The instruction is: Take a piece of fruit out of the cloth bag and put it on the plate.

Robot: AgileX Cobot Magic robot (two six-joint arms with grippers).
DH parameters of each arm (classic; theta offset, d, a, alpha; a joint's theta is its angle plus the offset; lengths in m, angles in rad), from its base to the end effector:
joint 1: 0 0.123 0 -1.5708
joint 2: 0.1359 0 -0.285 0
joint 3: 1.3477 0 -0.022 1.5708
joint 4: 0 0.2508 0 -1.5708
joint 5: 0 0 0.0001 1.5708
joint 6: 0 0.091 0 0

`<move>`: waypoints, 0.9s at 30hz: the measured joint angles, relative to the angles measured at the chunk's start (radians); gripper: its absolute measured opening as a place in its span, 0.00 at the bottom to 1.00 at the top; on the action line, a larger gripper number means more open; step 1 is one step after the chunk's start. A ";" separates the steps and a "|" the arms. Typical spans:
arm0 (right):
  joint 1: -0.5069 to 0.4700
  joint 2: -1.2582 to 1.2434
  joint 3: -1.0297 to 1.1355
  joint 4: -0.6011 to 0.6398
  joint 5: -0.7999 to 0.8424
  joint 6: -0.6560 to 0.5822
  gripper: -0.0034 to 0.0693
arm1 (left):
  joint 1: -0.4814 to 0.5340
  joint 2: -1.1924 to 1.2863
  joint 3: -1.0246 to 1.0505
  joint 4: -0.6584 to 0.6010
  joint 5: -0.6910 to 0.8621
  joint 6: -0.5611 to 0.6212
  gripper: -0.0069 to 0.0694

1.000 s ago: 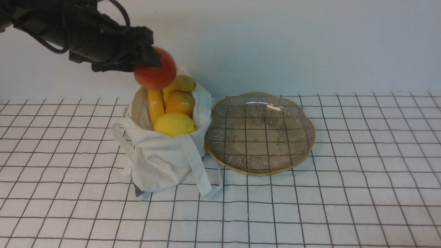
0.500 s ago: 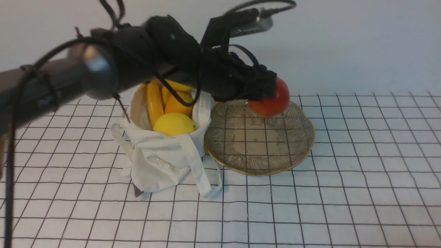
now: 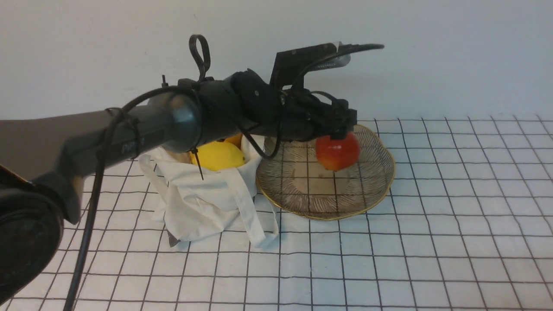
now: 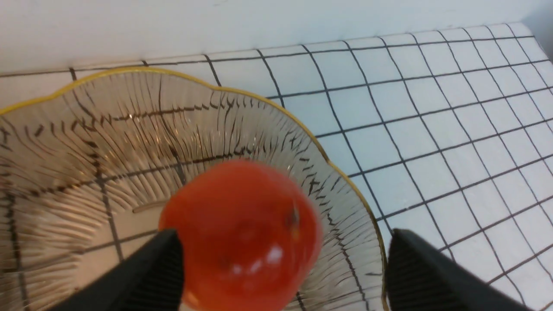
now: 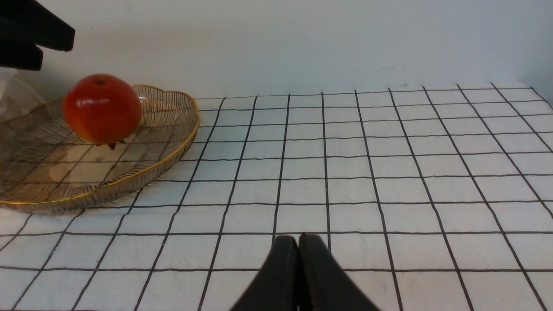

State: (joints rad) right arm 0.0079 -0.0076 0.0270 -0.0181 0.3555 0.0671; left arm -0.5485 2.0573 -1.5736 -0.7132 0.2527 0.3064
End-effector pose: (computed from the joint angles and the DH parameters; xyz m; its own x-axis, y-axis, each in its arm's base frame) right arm 0.0533 -0.0002 0.1725 -0.2834 0.0479 -0.9578 0.0124 0.9989 0.0463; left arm 0.4023 -0.2633 0.2280 -0.6787 -0.0258 -0.7340 0.4022 0.8232 -0.4008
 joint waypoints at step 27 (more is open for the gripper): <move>0.000 0.000 0.000 0.000 0.000 0.000 0.03 | 0.279 -0.699 0.001 0.362 0.940 0.099 0.08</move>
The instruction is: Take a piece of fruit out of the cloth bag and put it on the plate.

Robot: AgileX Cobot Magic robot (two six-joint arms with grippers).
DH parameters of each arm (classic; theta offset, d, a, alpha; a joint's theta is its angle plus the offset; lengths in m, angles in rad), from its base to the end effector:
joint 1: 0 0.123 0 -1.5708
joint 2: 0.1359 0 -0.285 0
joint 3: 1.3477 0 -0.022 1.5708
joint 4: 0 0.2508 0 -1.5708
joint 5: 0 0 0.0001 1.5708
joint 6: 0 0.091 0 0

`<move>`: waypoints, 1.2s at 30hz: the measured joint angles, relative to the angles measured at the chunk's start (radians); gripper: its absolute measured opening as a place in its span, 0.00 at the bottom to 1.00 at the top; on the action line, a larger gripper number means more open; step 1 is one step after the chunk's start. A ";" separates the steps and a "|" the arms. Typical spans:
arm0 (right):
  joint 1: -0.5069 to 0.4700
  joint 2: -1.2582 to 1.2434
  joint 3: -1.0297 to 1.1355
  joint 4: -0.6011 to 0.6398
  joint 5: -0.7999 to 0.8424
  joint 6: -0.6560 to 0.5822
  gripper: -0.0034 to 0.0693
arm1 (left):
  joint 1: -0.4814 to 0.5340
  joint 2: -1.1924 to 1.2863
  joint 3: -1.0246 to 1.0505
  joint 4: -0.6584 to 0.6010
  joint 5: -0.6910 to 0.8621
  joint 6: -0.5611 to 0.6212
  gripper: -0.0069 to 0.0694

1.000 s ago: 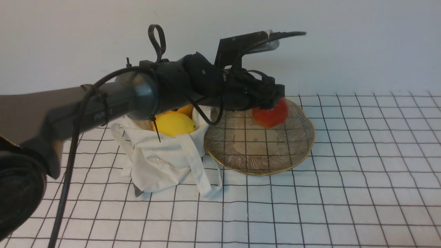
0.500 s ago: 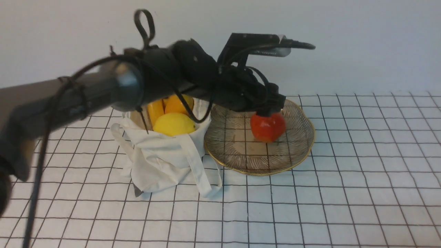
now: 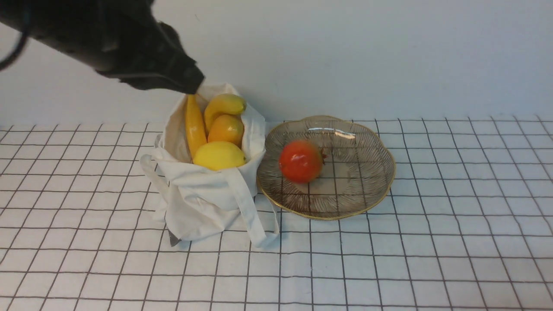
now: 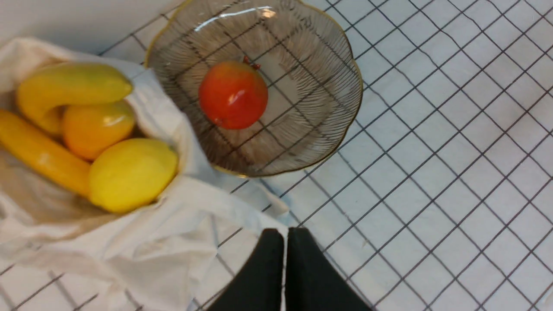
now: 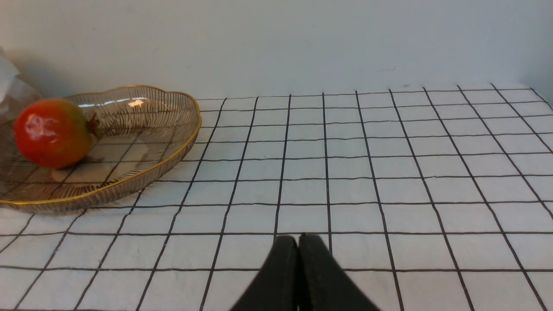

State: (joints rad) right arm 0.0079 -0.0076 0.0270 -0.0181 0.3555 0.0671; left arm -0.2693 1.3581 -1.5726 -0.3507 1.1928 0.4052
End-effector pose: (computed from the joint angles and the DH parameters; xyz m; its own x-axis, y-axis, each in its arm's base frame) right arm 0.0533 -0.0002 0.1725 -0.2834 0.0479 -0.9578 0.0124 0.9989 0.0463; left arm 0.2493 -0.0990 0.4368 -0.5887 0.4256 -0.6873 0.6314 0.7729 -0.0622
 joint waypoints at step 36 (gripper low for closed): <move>0.000 0.000 0.000 0.000 0.000 0.000 0.03 | 0.025 -1.090 1.112 -0.021 -0.595 -0.150 0.08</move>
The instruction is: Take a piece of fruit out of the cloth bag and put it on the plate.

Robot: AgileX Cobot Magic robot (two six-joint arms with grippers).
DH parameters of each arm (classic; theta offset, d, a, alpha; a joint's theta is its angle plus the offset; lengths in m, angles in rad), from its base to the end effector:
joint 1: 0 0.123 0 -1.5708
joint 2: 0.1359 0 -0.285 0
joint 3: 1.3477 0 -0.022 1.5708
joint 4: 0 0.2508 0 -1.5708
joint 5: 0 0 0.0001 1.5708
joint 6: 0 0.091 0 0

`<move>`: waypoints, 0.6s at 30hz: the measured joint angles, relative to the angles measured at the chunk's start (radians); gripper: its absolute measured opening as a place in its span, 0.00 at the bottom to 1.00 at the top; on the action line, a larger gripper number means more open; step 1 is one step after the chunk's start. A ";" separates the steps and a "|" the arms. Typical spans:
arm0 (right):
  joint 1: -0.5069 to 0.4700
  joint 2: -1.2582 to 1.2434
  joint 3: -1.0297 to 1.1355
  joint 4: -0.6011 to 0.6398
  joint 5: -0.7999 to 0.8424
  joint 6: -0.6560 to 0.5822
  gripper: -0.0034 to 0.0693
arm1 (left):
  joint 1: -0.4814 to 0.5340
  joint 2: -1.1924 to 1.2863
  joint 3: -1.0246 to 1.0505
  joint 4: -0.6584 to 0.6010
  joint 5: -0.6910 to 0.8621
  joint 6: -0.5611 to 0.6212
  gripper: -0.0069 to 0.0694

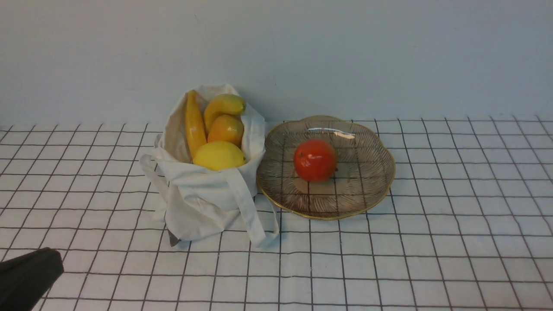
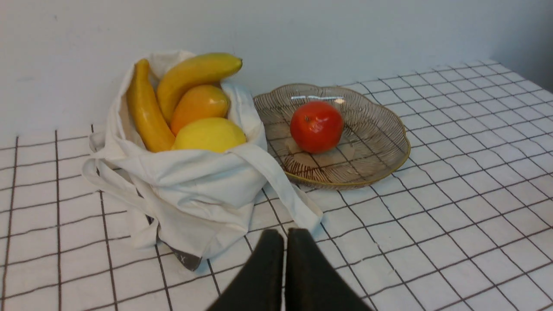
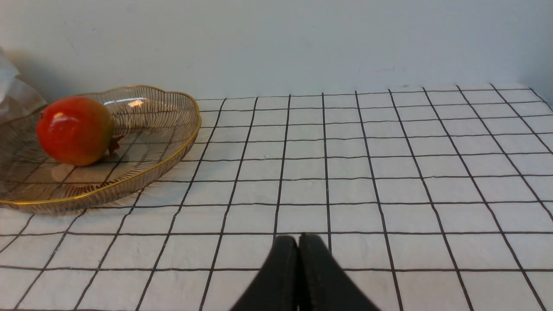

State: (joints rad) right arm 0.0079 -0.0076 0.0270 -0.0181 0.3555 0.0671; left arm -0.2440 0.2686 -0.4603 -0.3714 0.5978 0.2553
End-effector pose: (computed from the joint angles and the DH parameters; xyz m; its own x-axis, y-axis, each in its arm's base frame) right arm 0.0533 -0.0002 0.1725 -0.2834 0.0479 -0.9578 0.0124 0.9989 0.0463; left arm 0.0522 -0.0322 0.3001 -0.2977 0.0175 -0.9545 0.4106 0.9050 -0.1115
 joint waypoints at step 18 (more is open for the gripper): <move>0.000 0.000 0.000 0.000 0.000 0.000 0.03 | 0.105 -0.165 0.256 0.250 -0.118 -0.210 0.08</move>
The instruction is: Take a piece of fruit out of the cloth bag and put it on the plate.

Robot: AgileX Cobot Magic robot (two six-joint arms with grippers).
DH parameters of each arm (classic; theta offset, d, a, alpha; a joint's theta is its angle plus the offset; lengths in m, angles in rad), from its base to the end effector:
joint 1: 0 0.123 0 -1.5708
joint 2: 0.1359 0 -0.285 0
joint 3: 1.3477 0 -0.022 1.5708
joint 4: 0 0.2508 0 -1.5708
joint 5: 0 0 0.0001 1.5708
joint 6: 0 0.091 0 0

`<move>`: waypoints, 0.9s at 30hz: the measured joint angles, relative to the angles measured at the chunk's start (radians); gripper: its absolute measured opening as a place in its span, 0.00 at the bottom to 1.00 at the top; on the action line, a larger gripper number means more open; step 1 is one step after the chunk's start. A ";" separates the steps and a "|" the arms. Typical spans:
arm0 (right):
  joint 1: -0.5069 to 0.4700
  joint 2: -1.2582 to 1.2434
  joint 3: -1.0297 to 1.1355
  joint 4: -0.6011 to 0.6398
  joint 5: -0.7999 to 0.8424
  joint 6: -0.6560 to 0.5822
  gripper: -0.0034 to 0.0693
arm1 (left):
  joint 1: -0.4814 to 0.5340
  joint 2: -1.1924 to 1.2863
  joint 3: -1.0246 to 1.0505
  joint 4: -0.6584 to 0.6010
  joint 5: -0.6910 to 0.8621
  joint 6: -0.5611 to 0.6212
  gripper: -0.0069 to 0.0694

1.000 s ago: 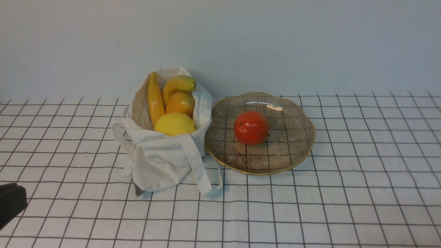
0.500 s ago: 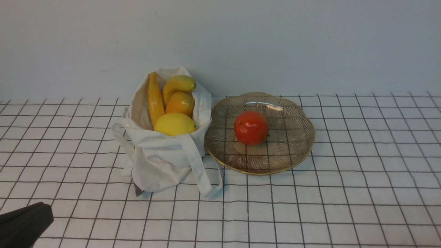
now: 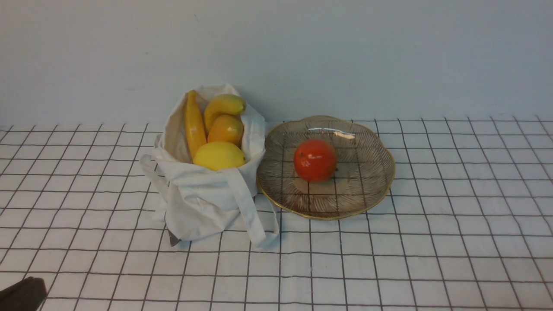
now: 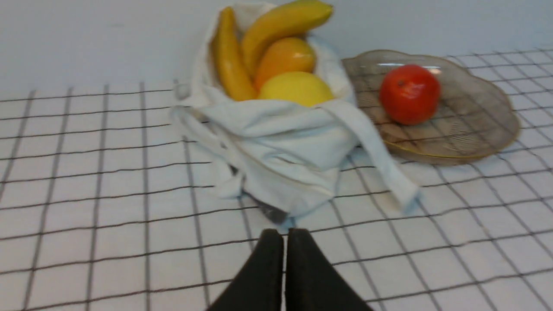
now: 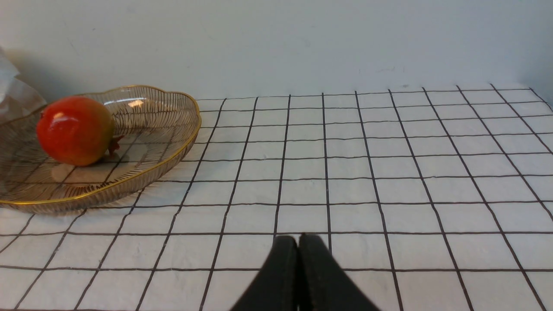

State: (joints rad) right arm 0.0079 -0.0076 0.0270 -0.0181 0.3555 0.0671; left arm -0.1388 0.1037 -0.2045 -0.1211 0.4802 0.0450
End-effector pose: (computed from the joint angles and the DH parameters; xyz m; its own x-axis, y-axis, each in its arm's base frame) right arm 0.0533 -0.0002 0.1725 -0.2834 0.0479 -0.9578 0.0124 0.9989 0.0463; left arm 0.0513 -0.0123 0.2331 -0.2938 -0.0219 -0.9556 0.1731 0.9820 -0.0758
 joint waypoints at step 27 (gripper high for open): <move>0.000 0.000 0.000 -0.001 0.001 0.000 0.03 | 0.115 -0.114 0.228 0.147 -0.088 -0.094 0.08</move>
State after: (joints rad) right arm 0.0079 -0.0076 0.0270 -0.0193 0.3567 0.0671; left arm -0.0234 -0.0108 0.0236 0.0259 0.3926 -0.0487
